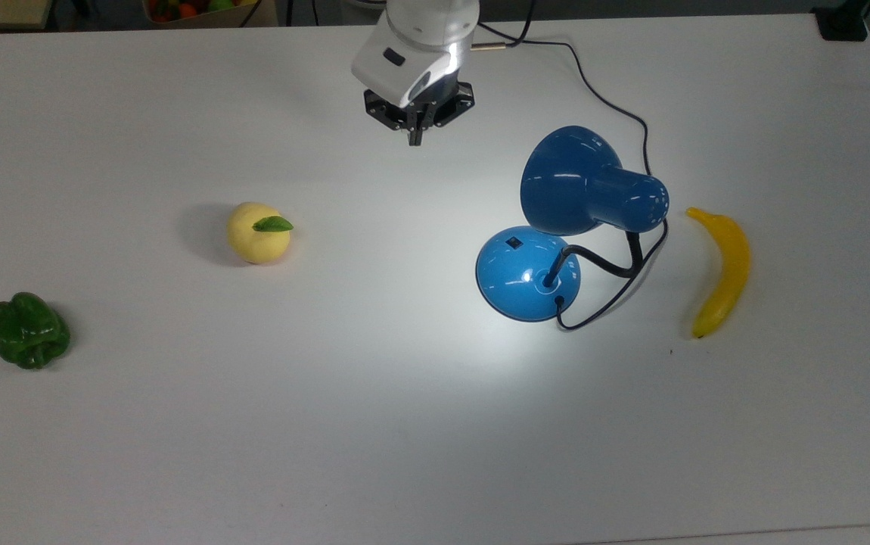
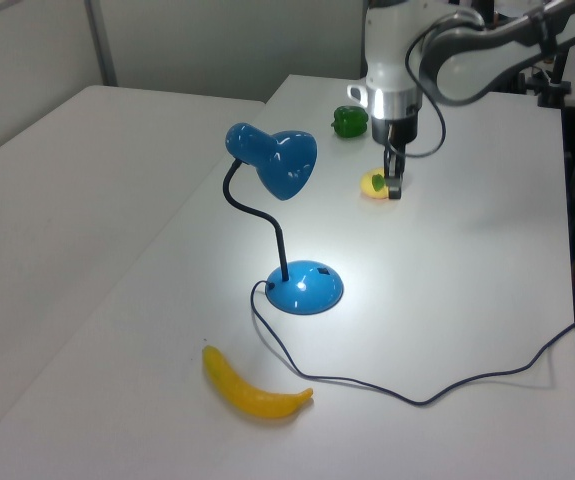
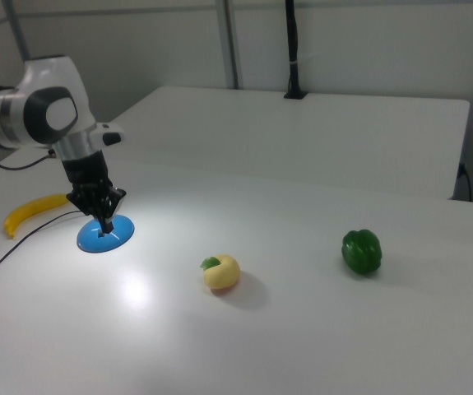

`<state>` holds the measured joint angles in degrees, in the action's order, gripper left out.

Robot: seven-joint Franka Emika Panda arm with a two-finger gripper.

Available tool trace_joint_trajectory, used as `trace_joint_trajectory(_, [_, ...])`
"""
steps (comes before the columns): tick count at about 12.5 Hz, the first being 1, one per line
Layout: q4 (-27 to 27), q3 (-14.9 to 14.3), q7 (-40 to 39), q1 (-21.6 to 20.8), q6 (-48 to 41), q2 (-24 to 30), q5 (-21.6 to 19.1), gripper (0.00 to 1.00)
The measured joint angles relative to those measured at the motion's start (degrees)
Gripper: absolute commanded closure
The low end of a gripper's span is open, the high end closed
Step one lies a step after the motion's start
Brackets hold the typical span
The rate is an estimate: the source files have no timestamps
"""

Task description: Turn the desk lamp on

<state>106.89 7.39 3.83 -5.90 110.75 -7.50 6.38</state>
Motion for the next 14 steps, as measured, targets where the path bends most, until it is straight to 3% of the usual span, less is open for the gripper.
trace_joint_trajectory(2, [-3.4, -0.9, 0.3, 2.5, -6.9, 3.2, 0.0, 1.00])
trace_joint_trajectory(5, [-8.7, -4.5, 0.3, 3.1, -14.3, 5.6, 0.0, 1.00])
trace_joint_trajectory(8, [-13.4, -5.9, 0.3, 3.5, -19.0, 6.7, 0.0, 0.99])
trace_joint_trajectory(10, [-15.1, -6.1, 0.2, 3.7, -21.0, 7.1, 0.0, 0.58])
trace_joint_trajectory(11, [-15.3, -6.1, 0.1, 3.7, -21.4, 7.2, 0.0, 0.19])
trace_joint_trajectory(12, [-15.3, -6.1, 0.1, 3.9, -21.7, 7.3, 0.0, 0.00])
trace_joint_trajectory(14, [-15.3, -6.1, 0.0, 4.1, -21.9, 7.4, 0.0, 0.00])
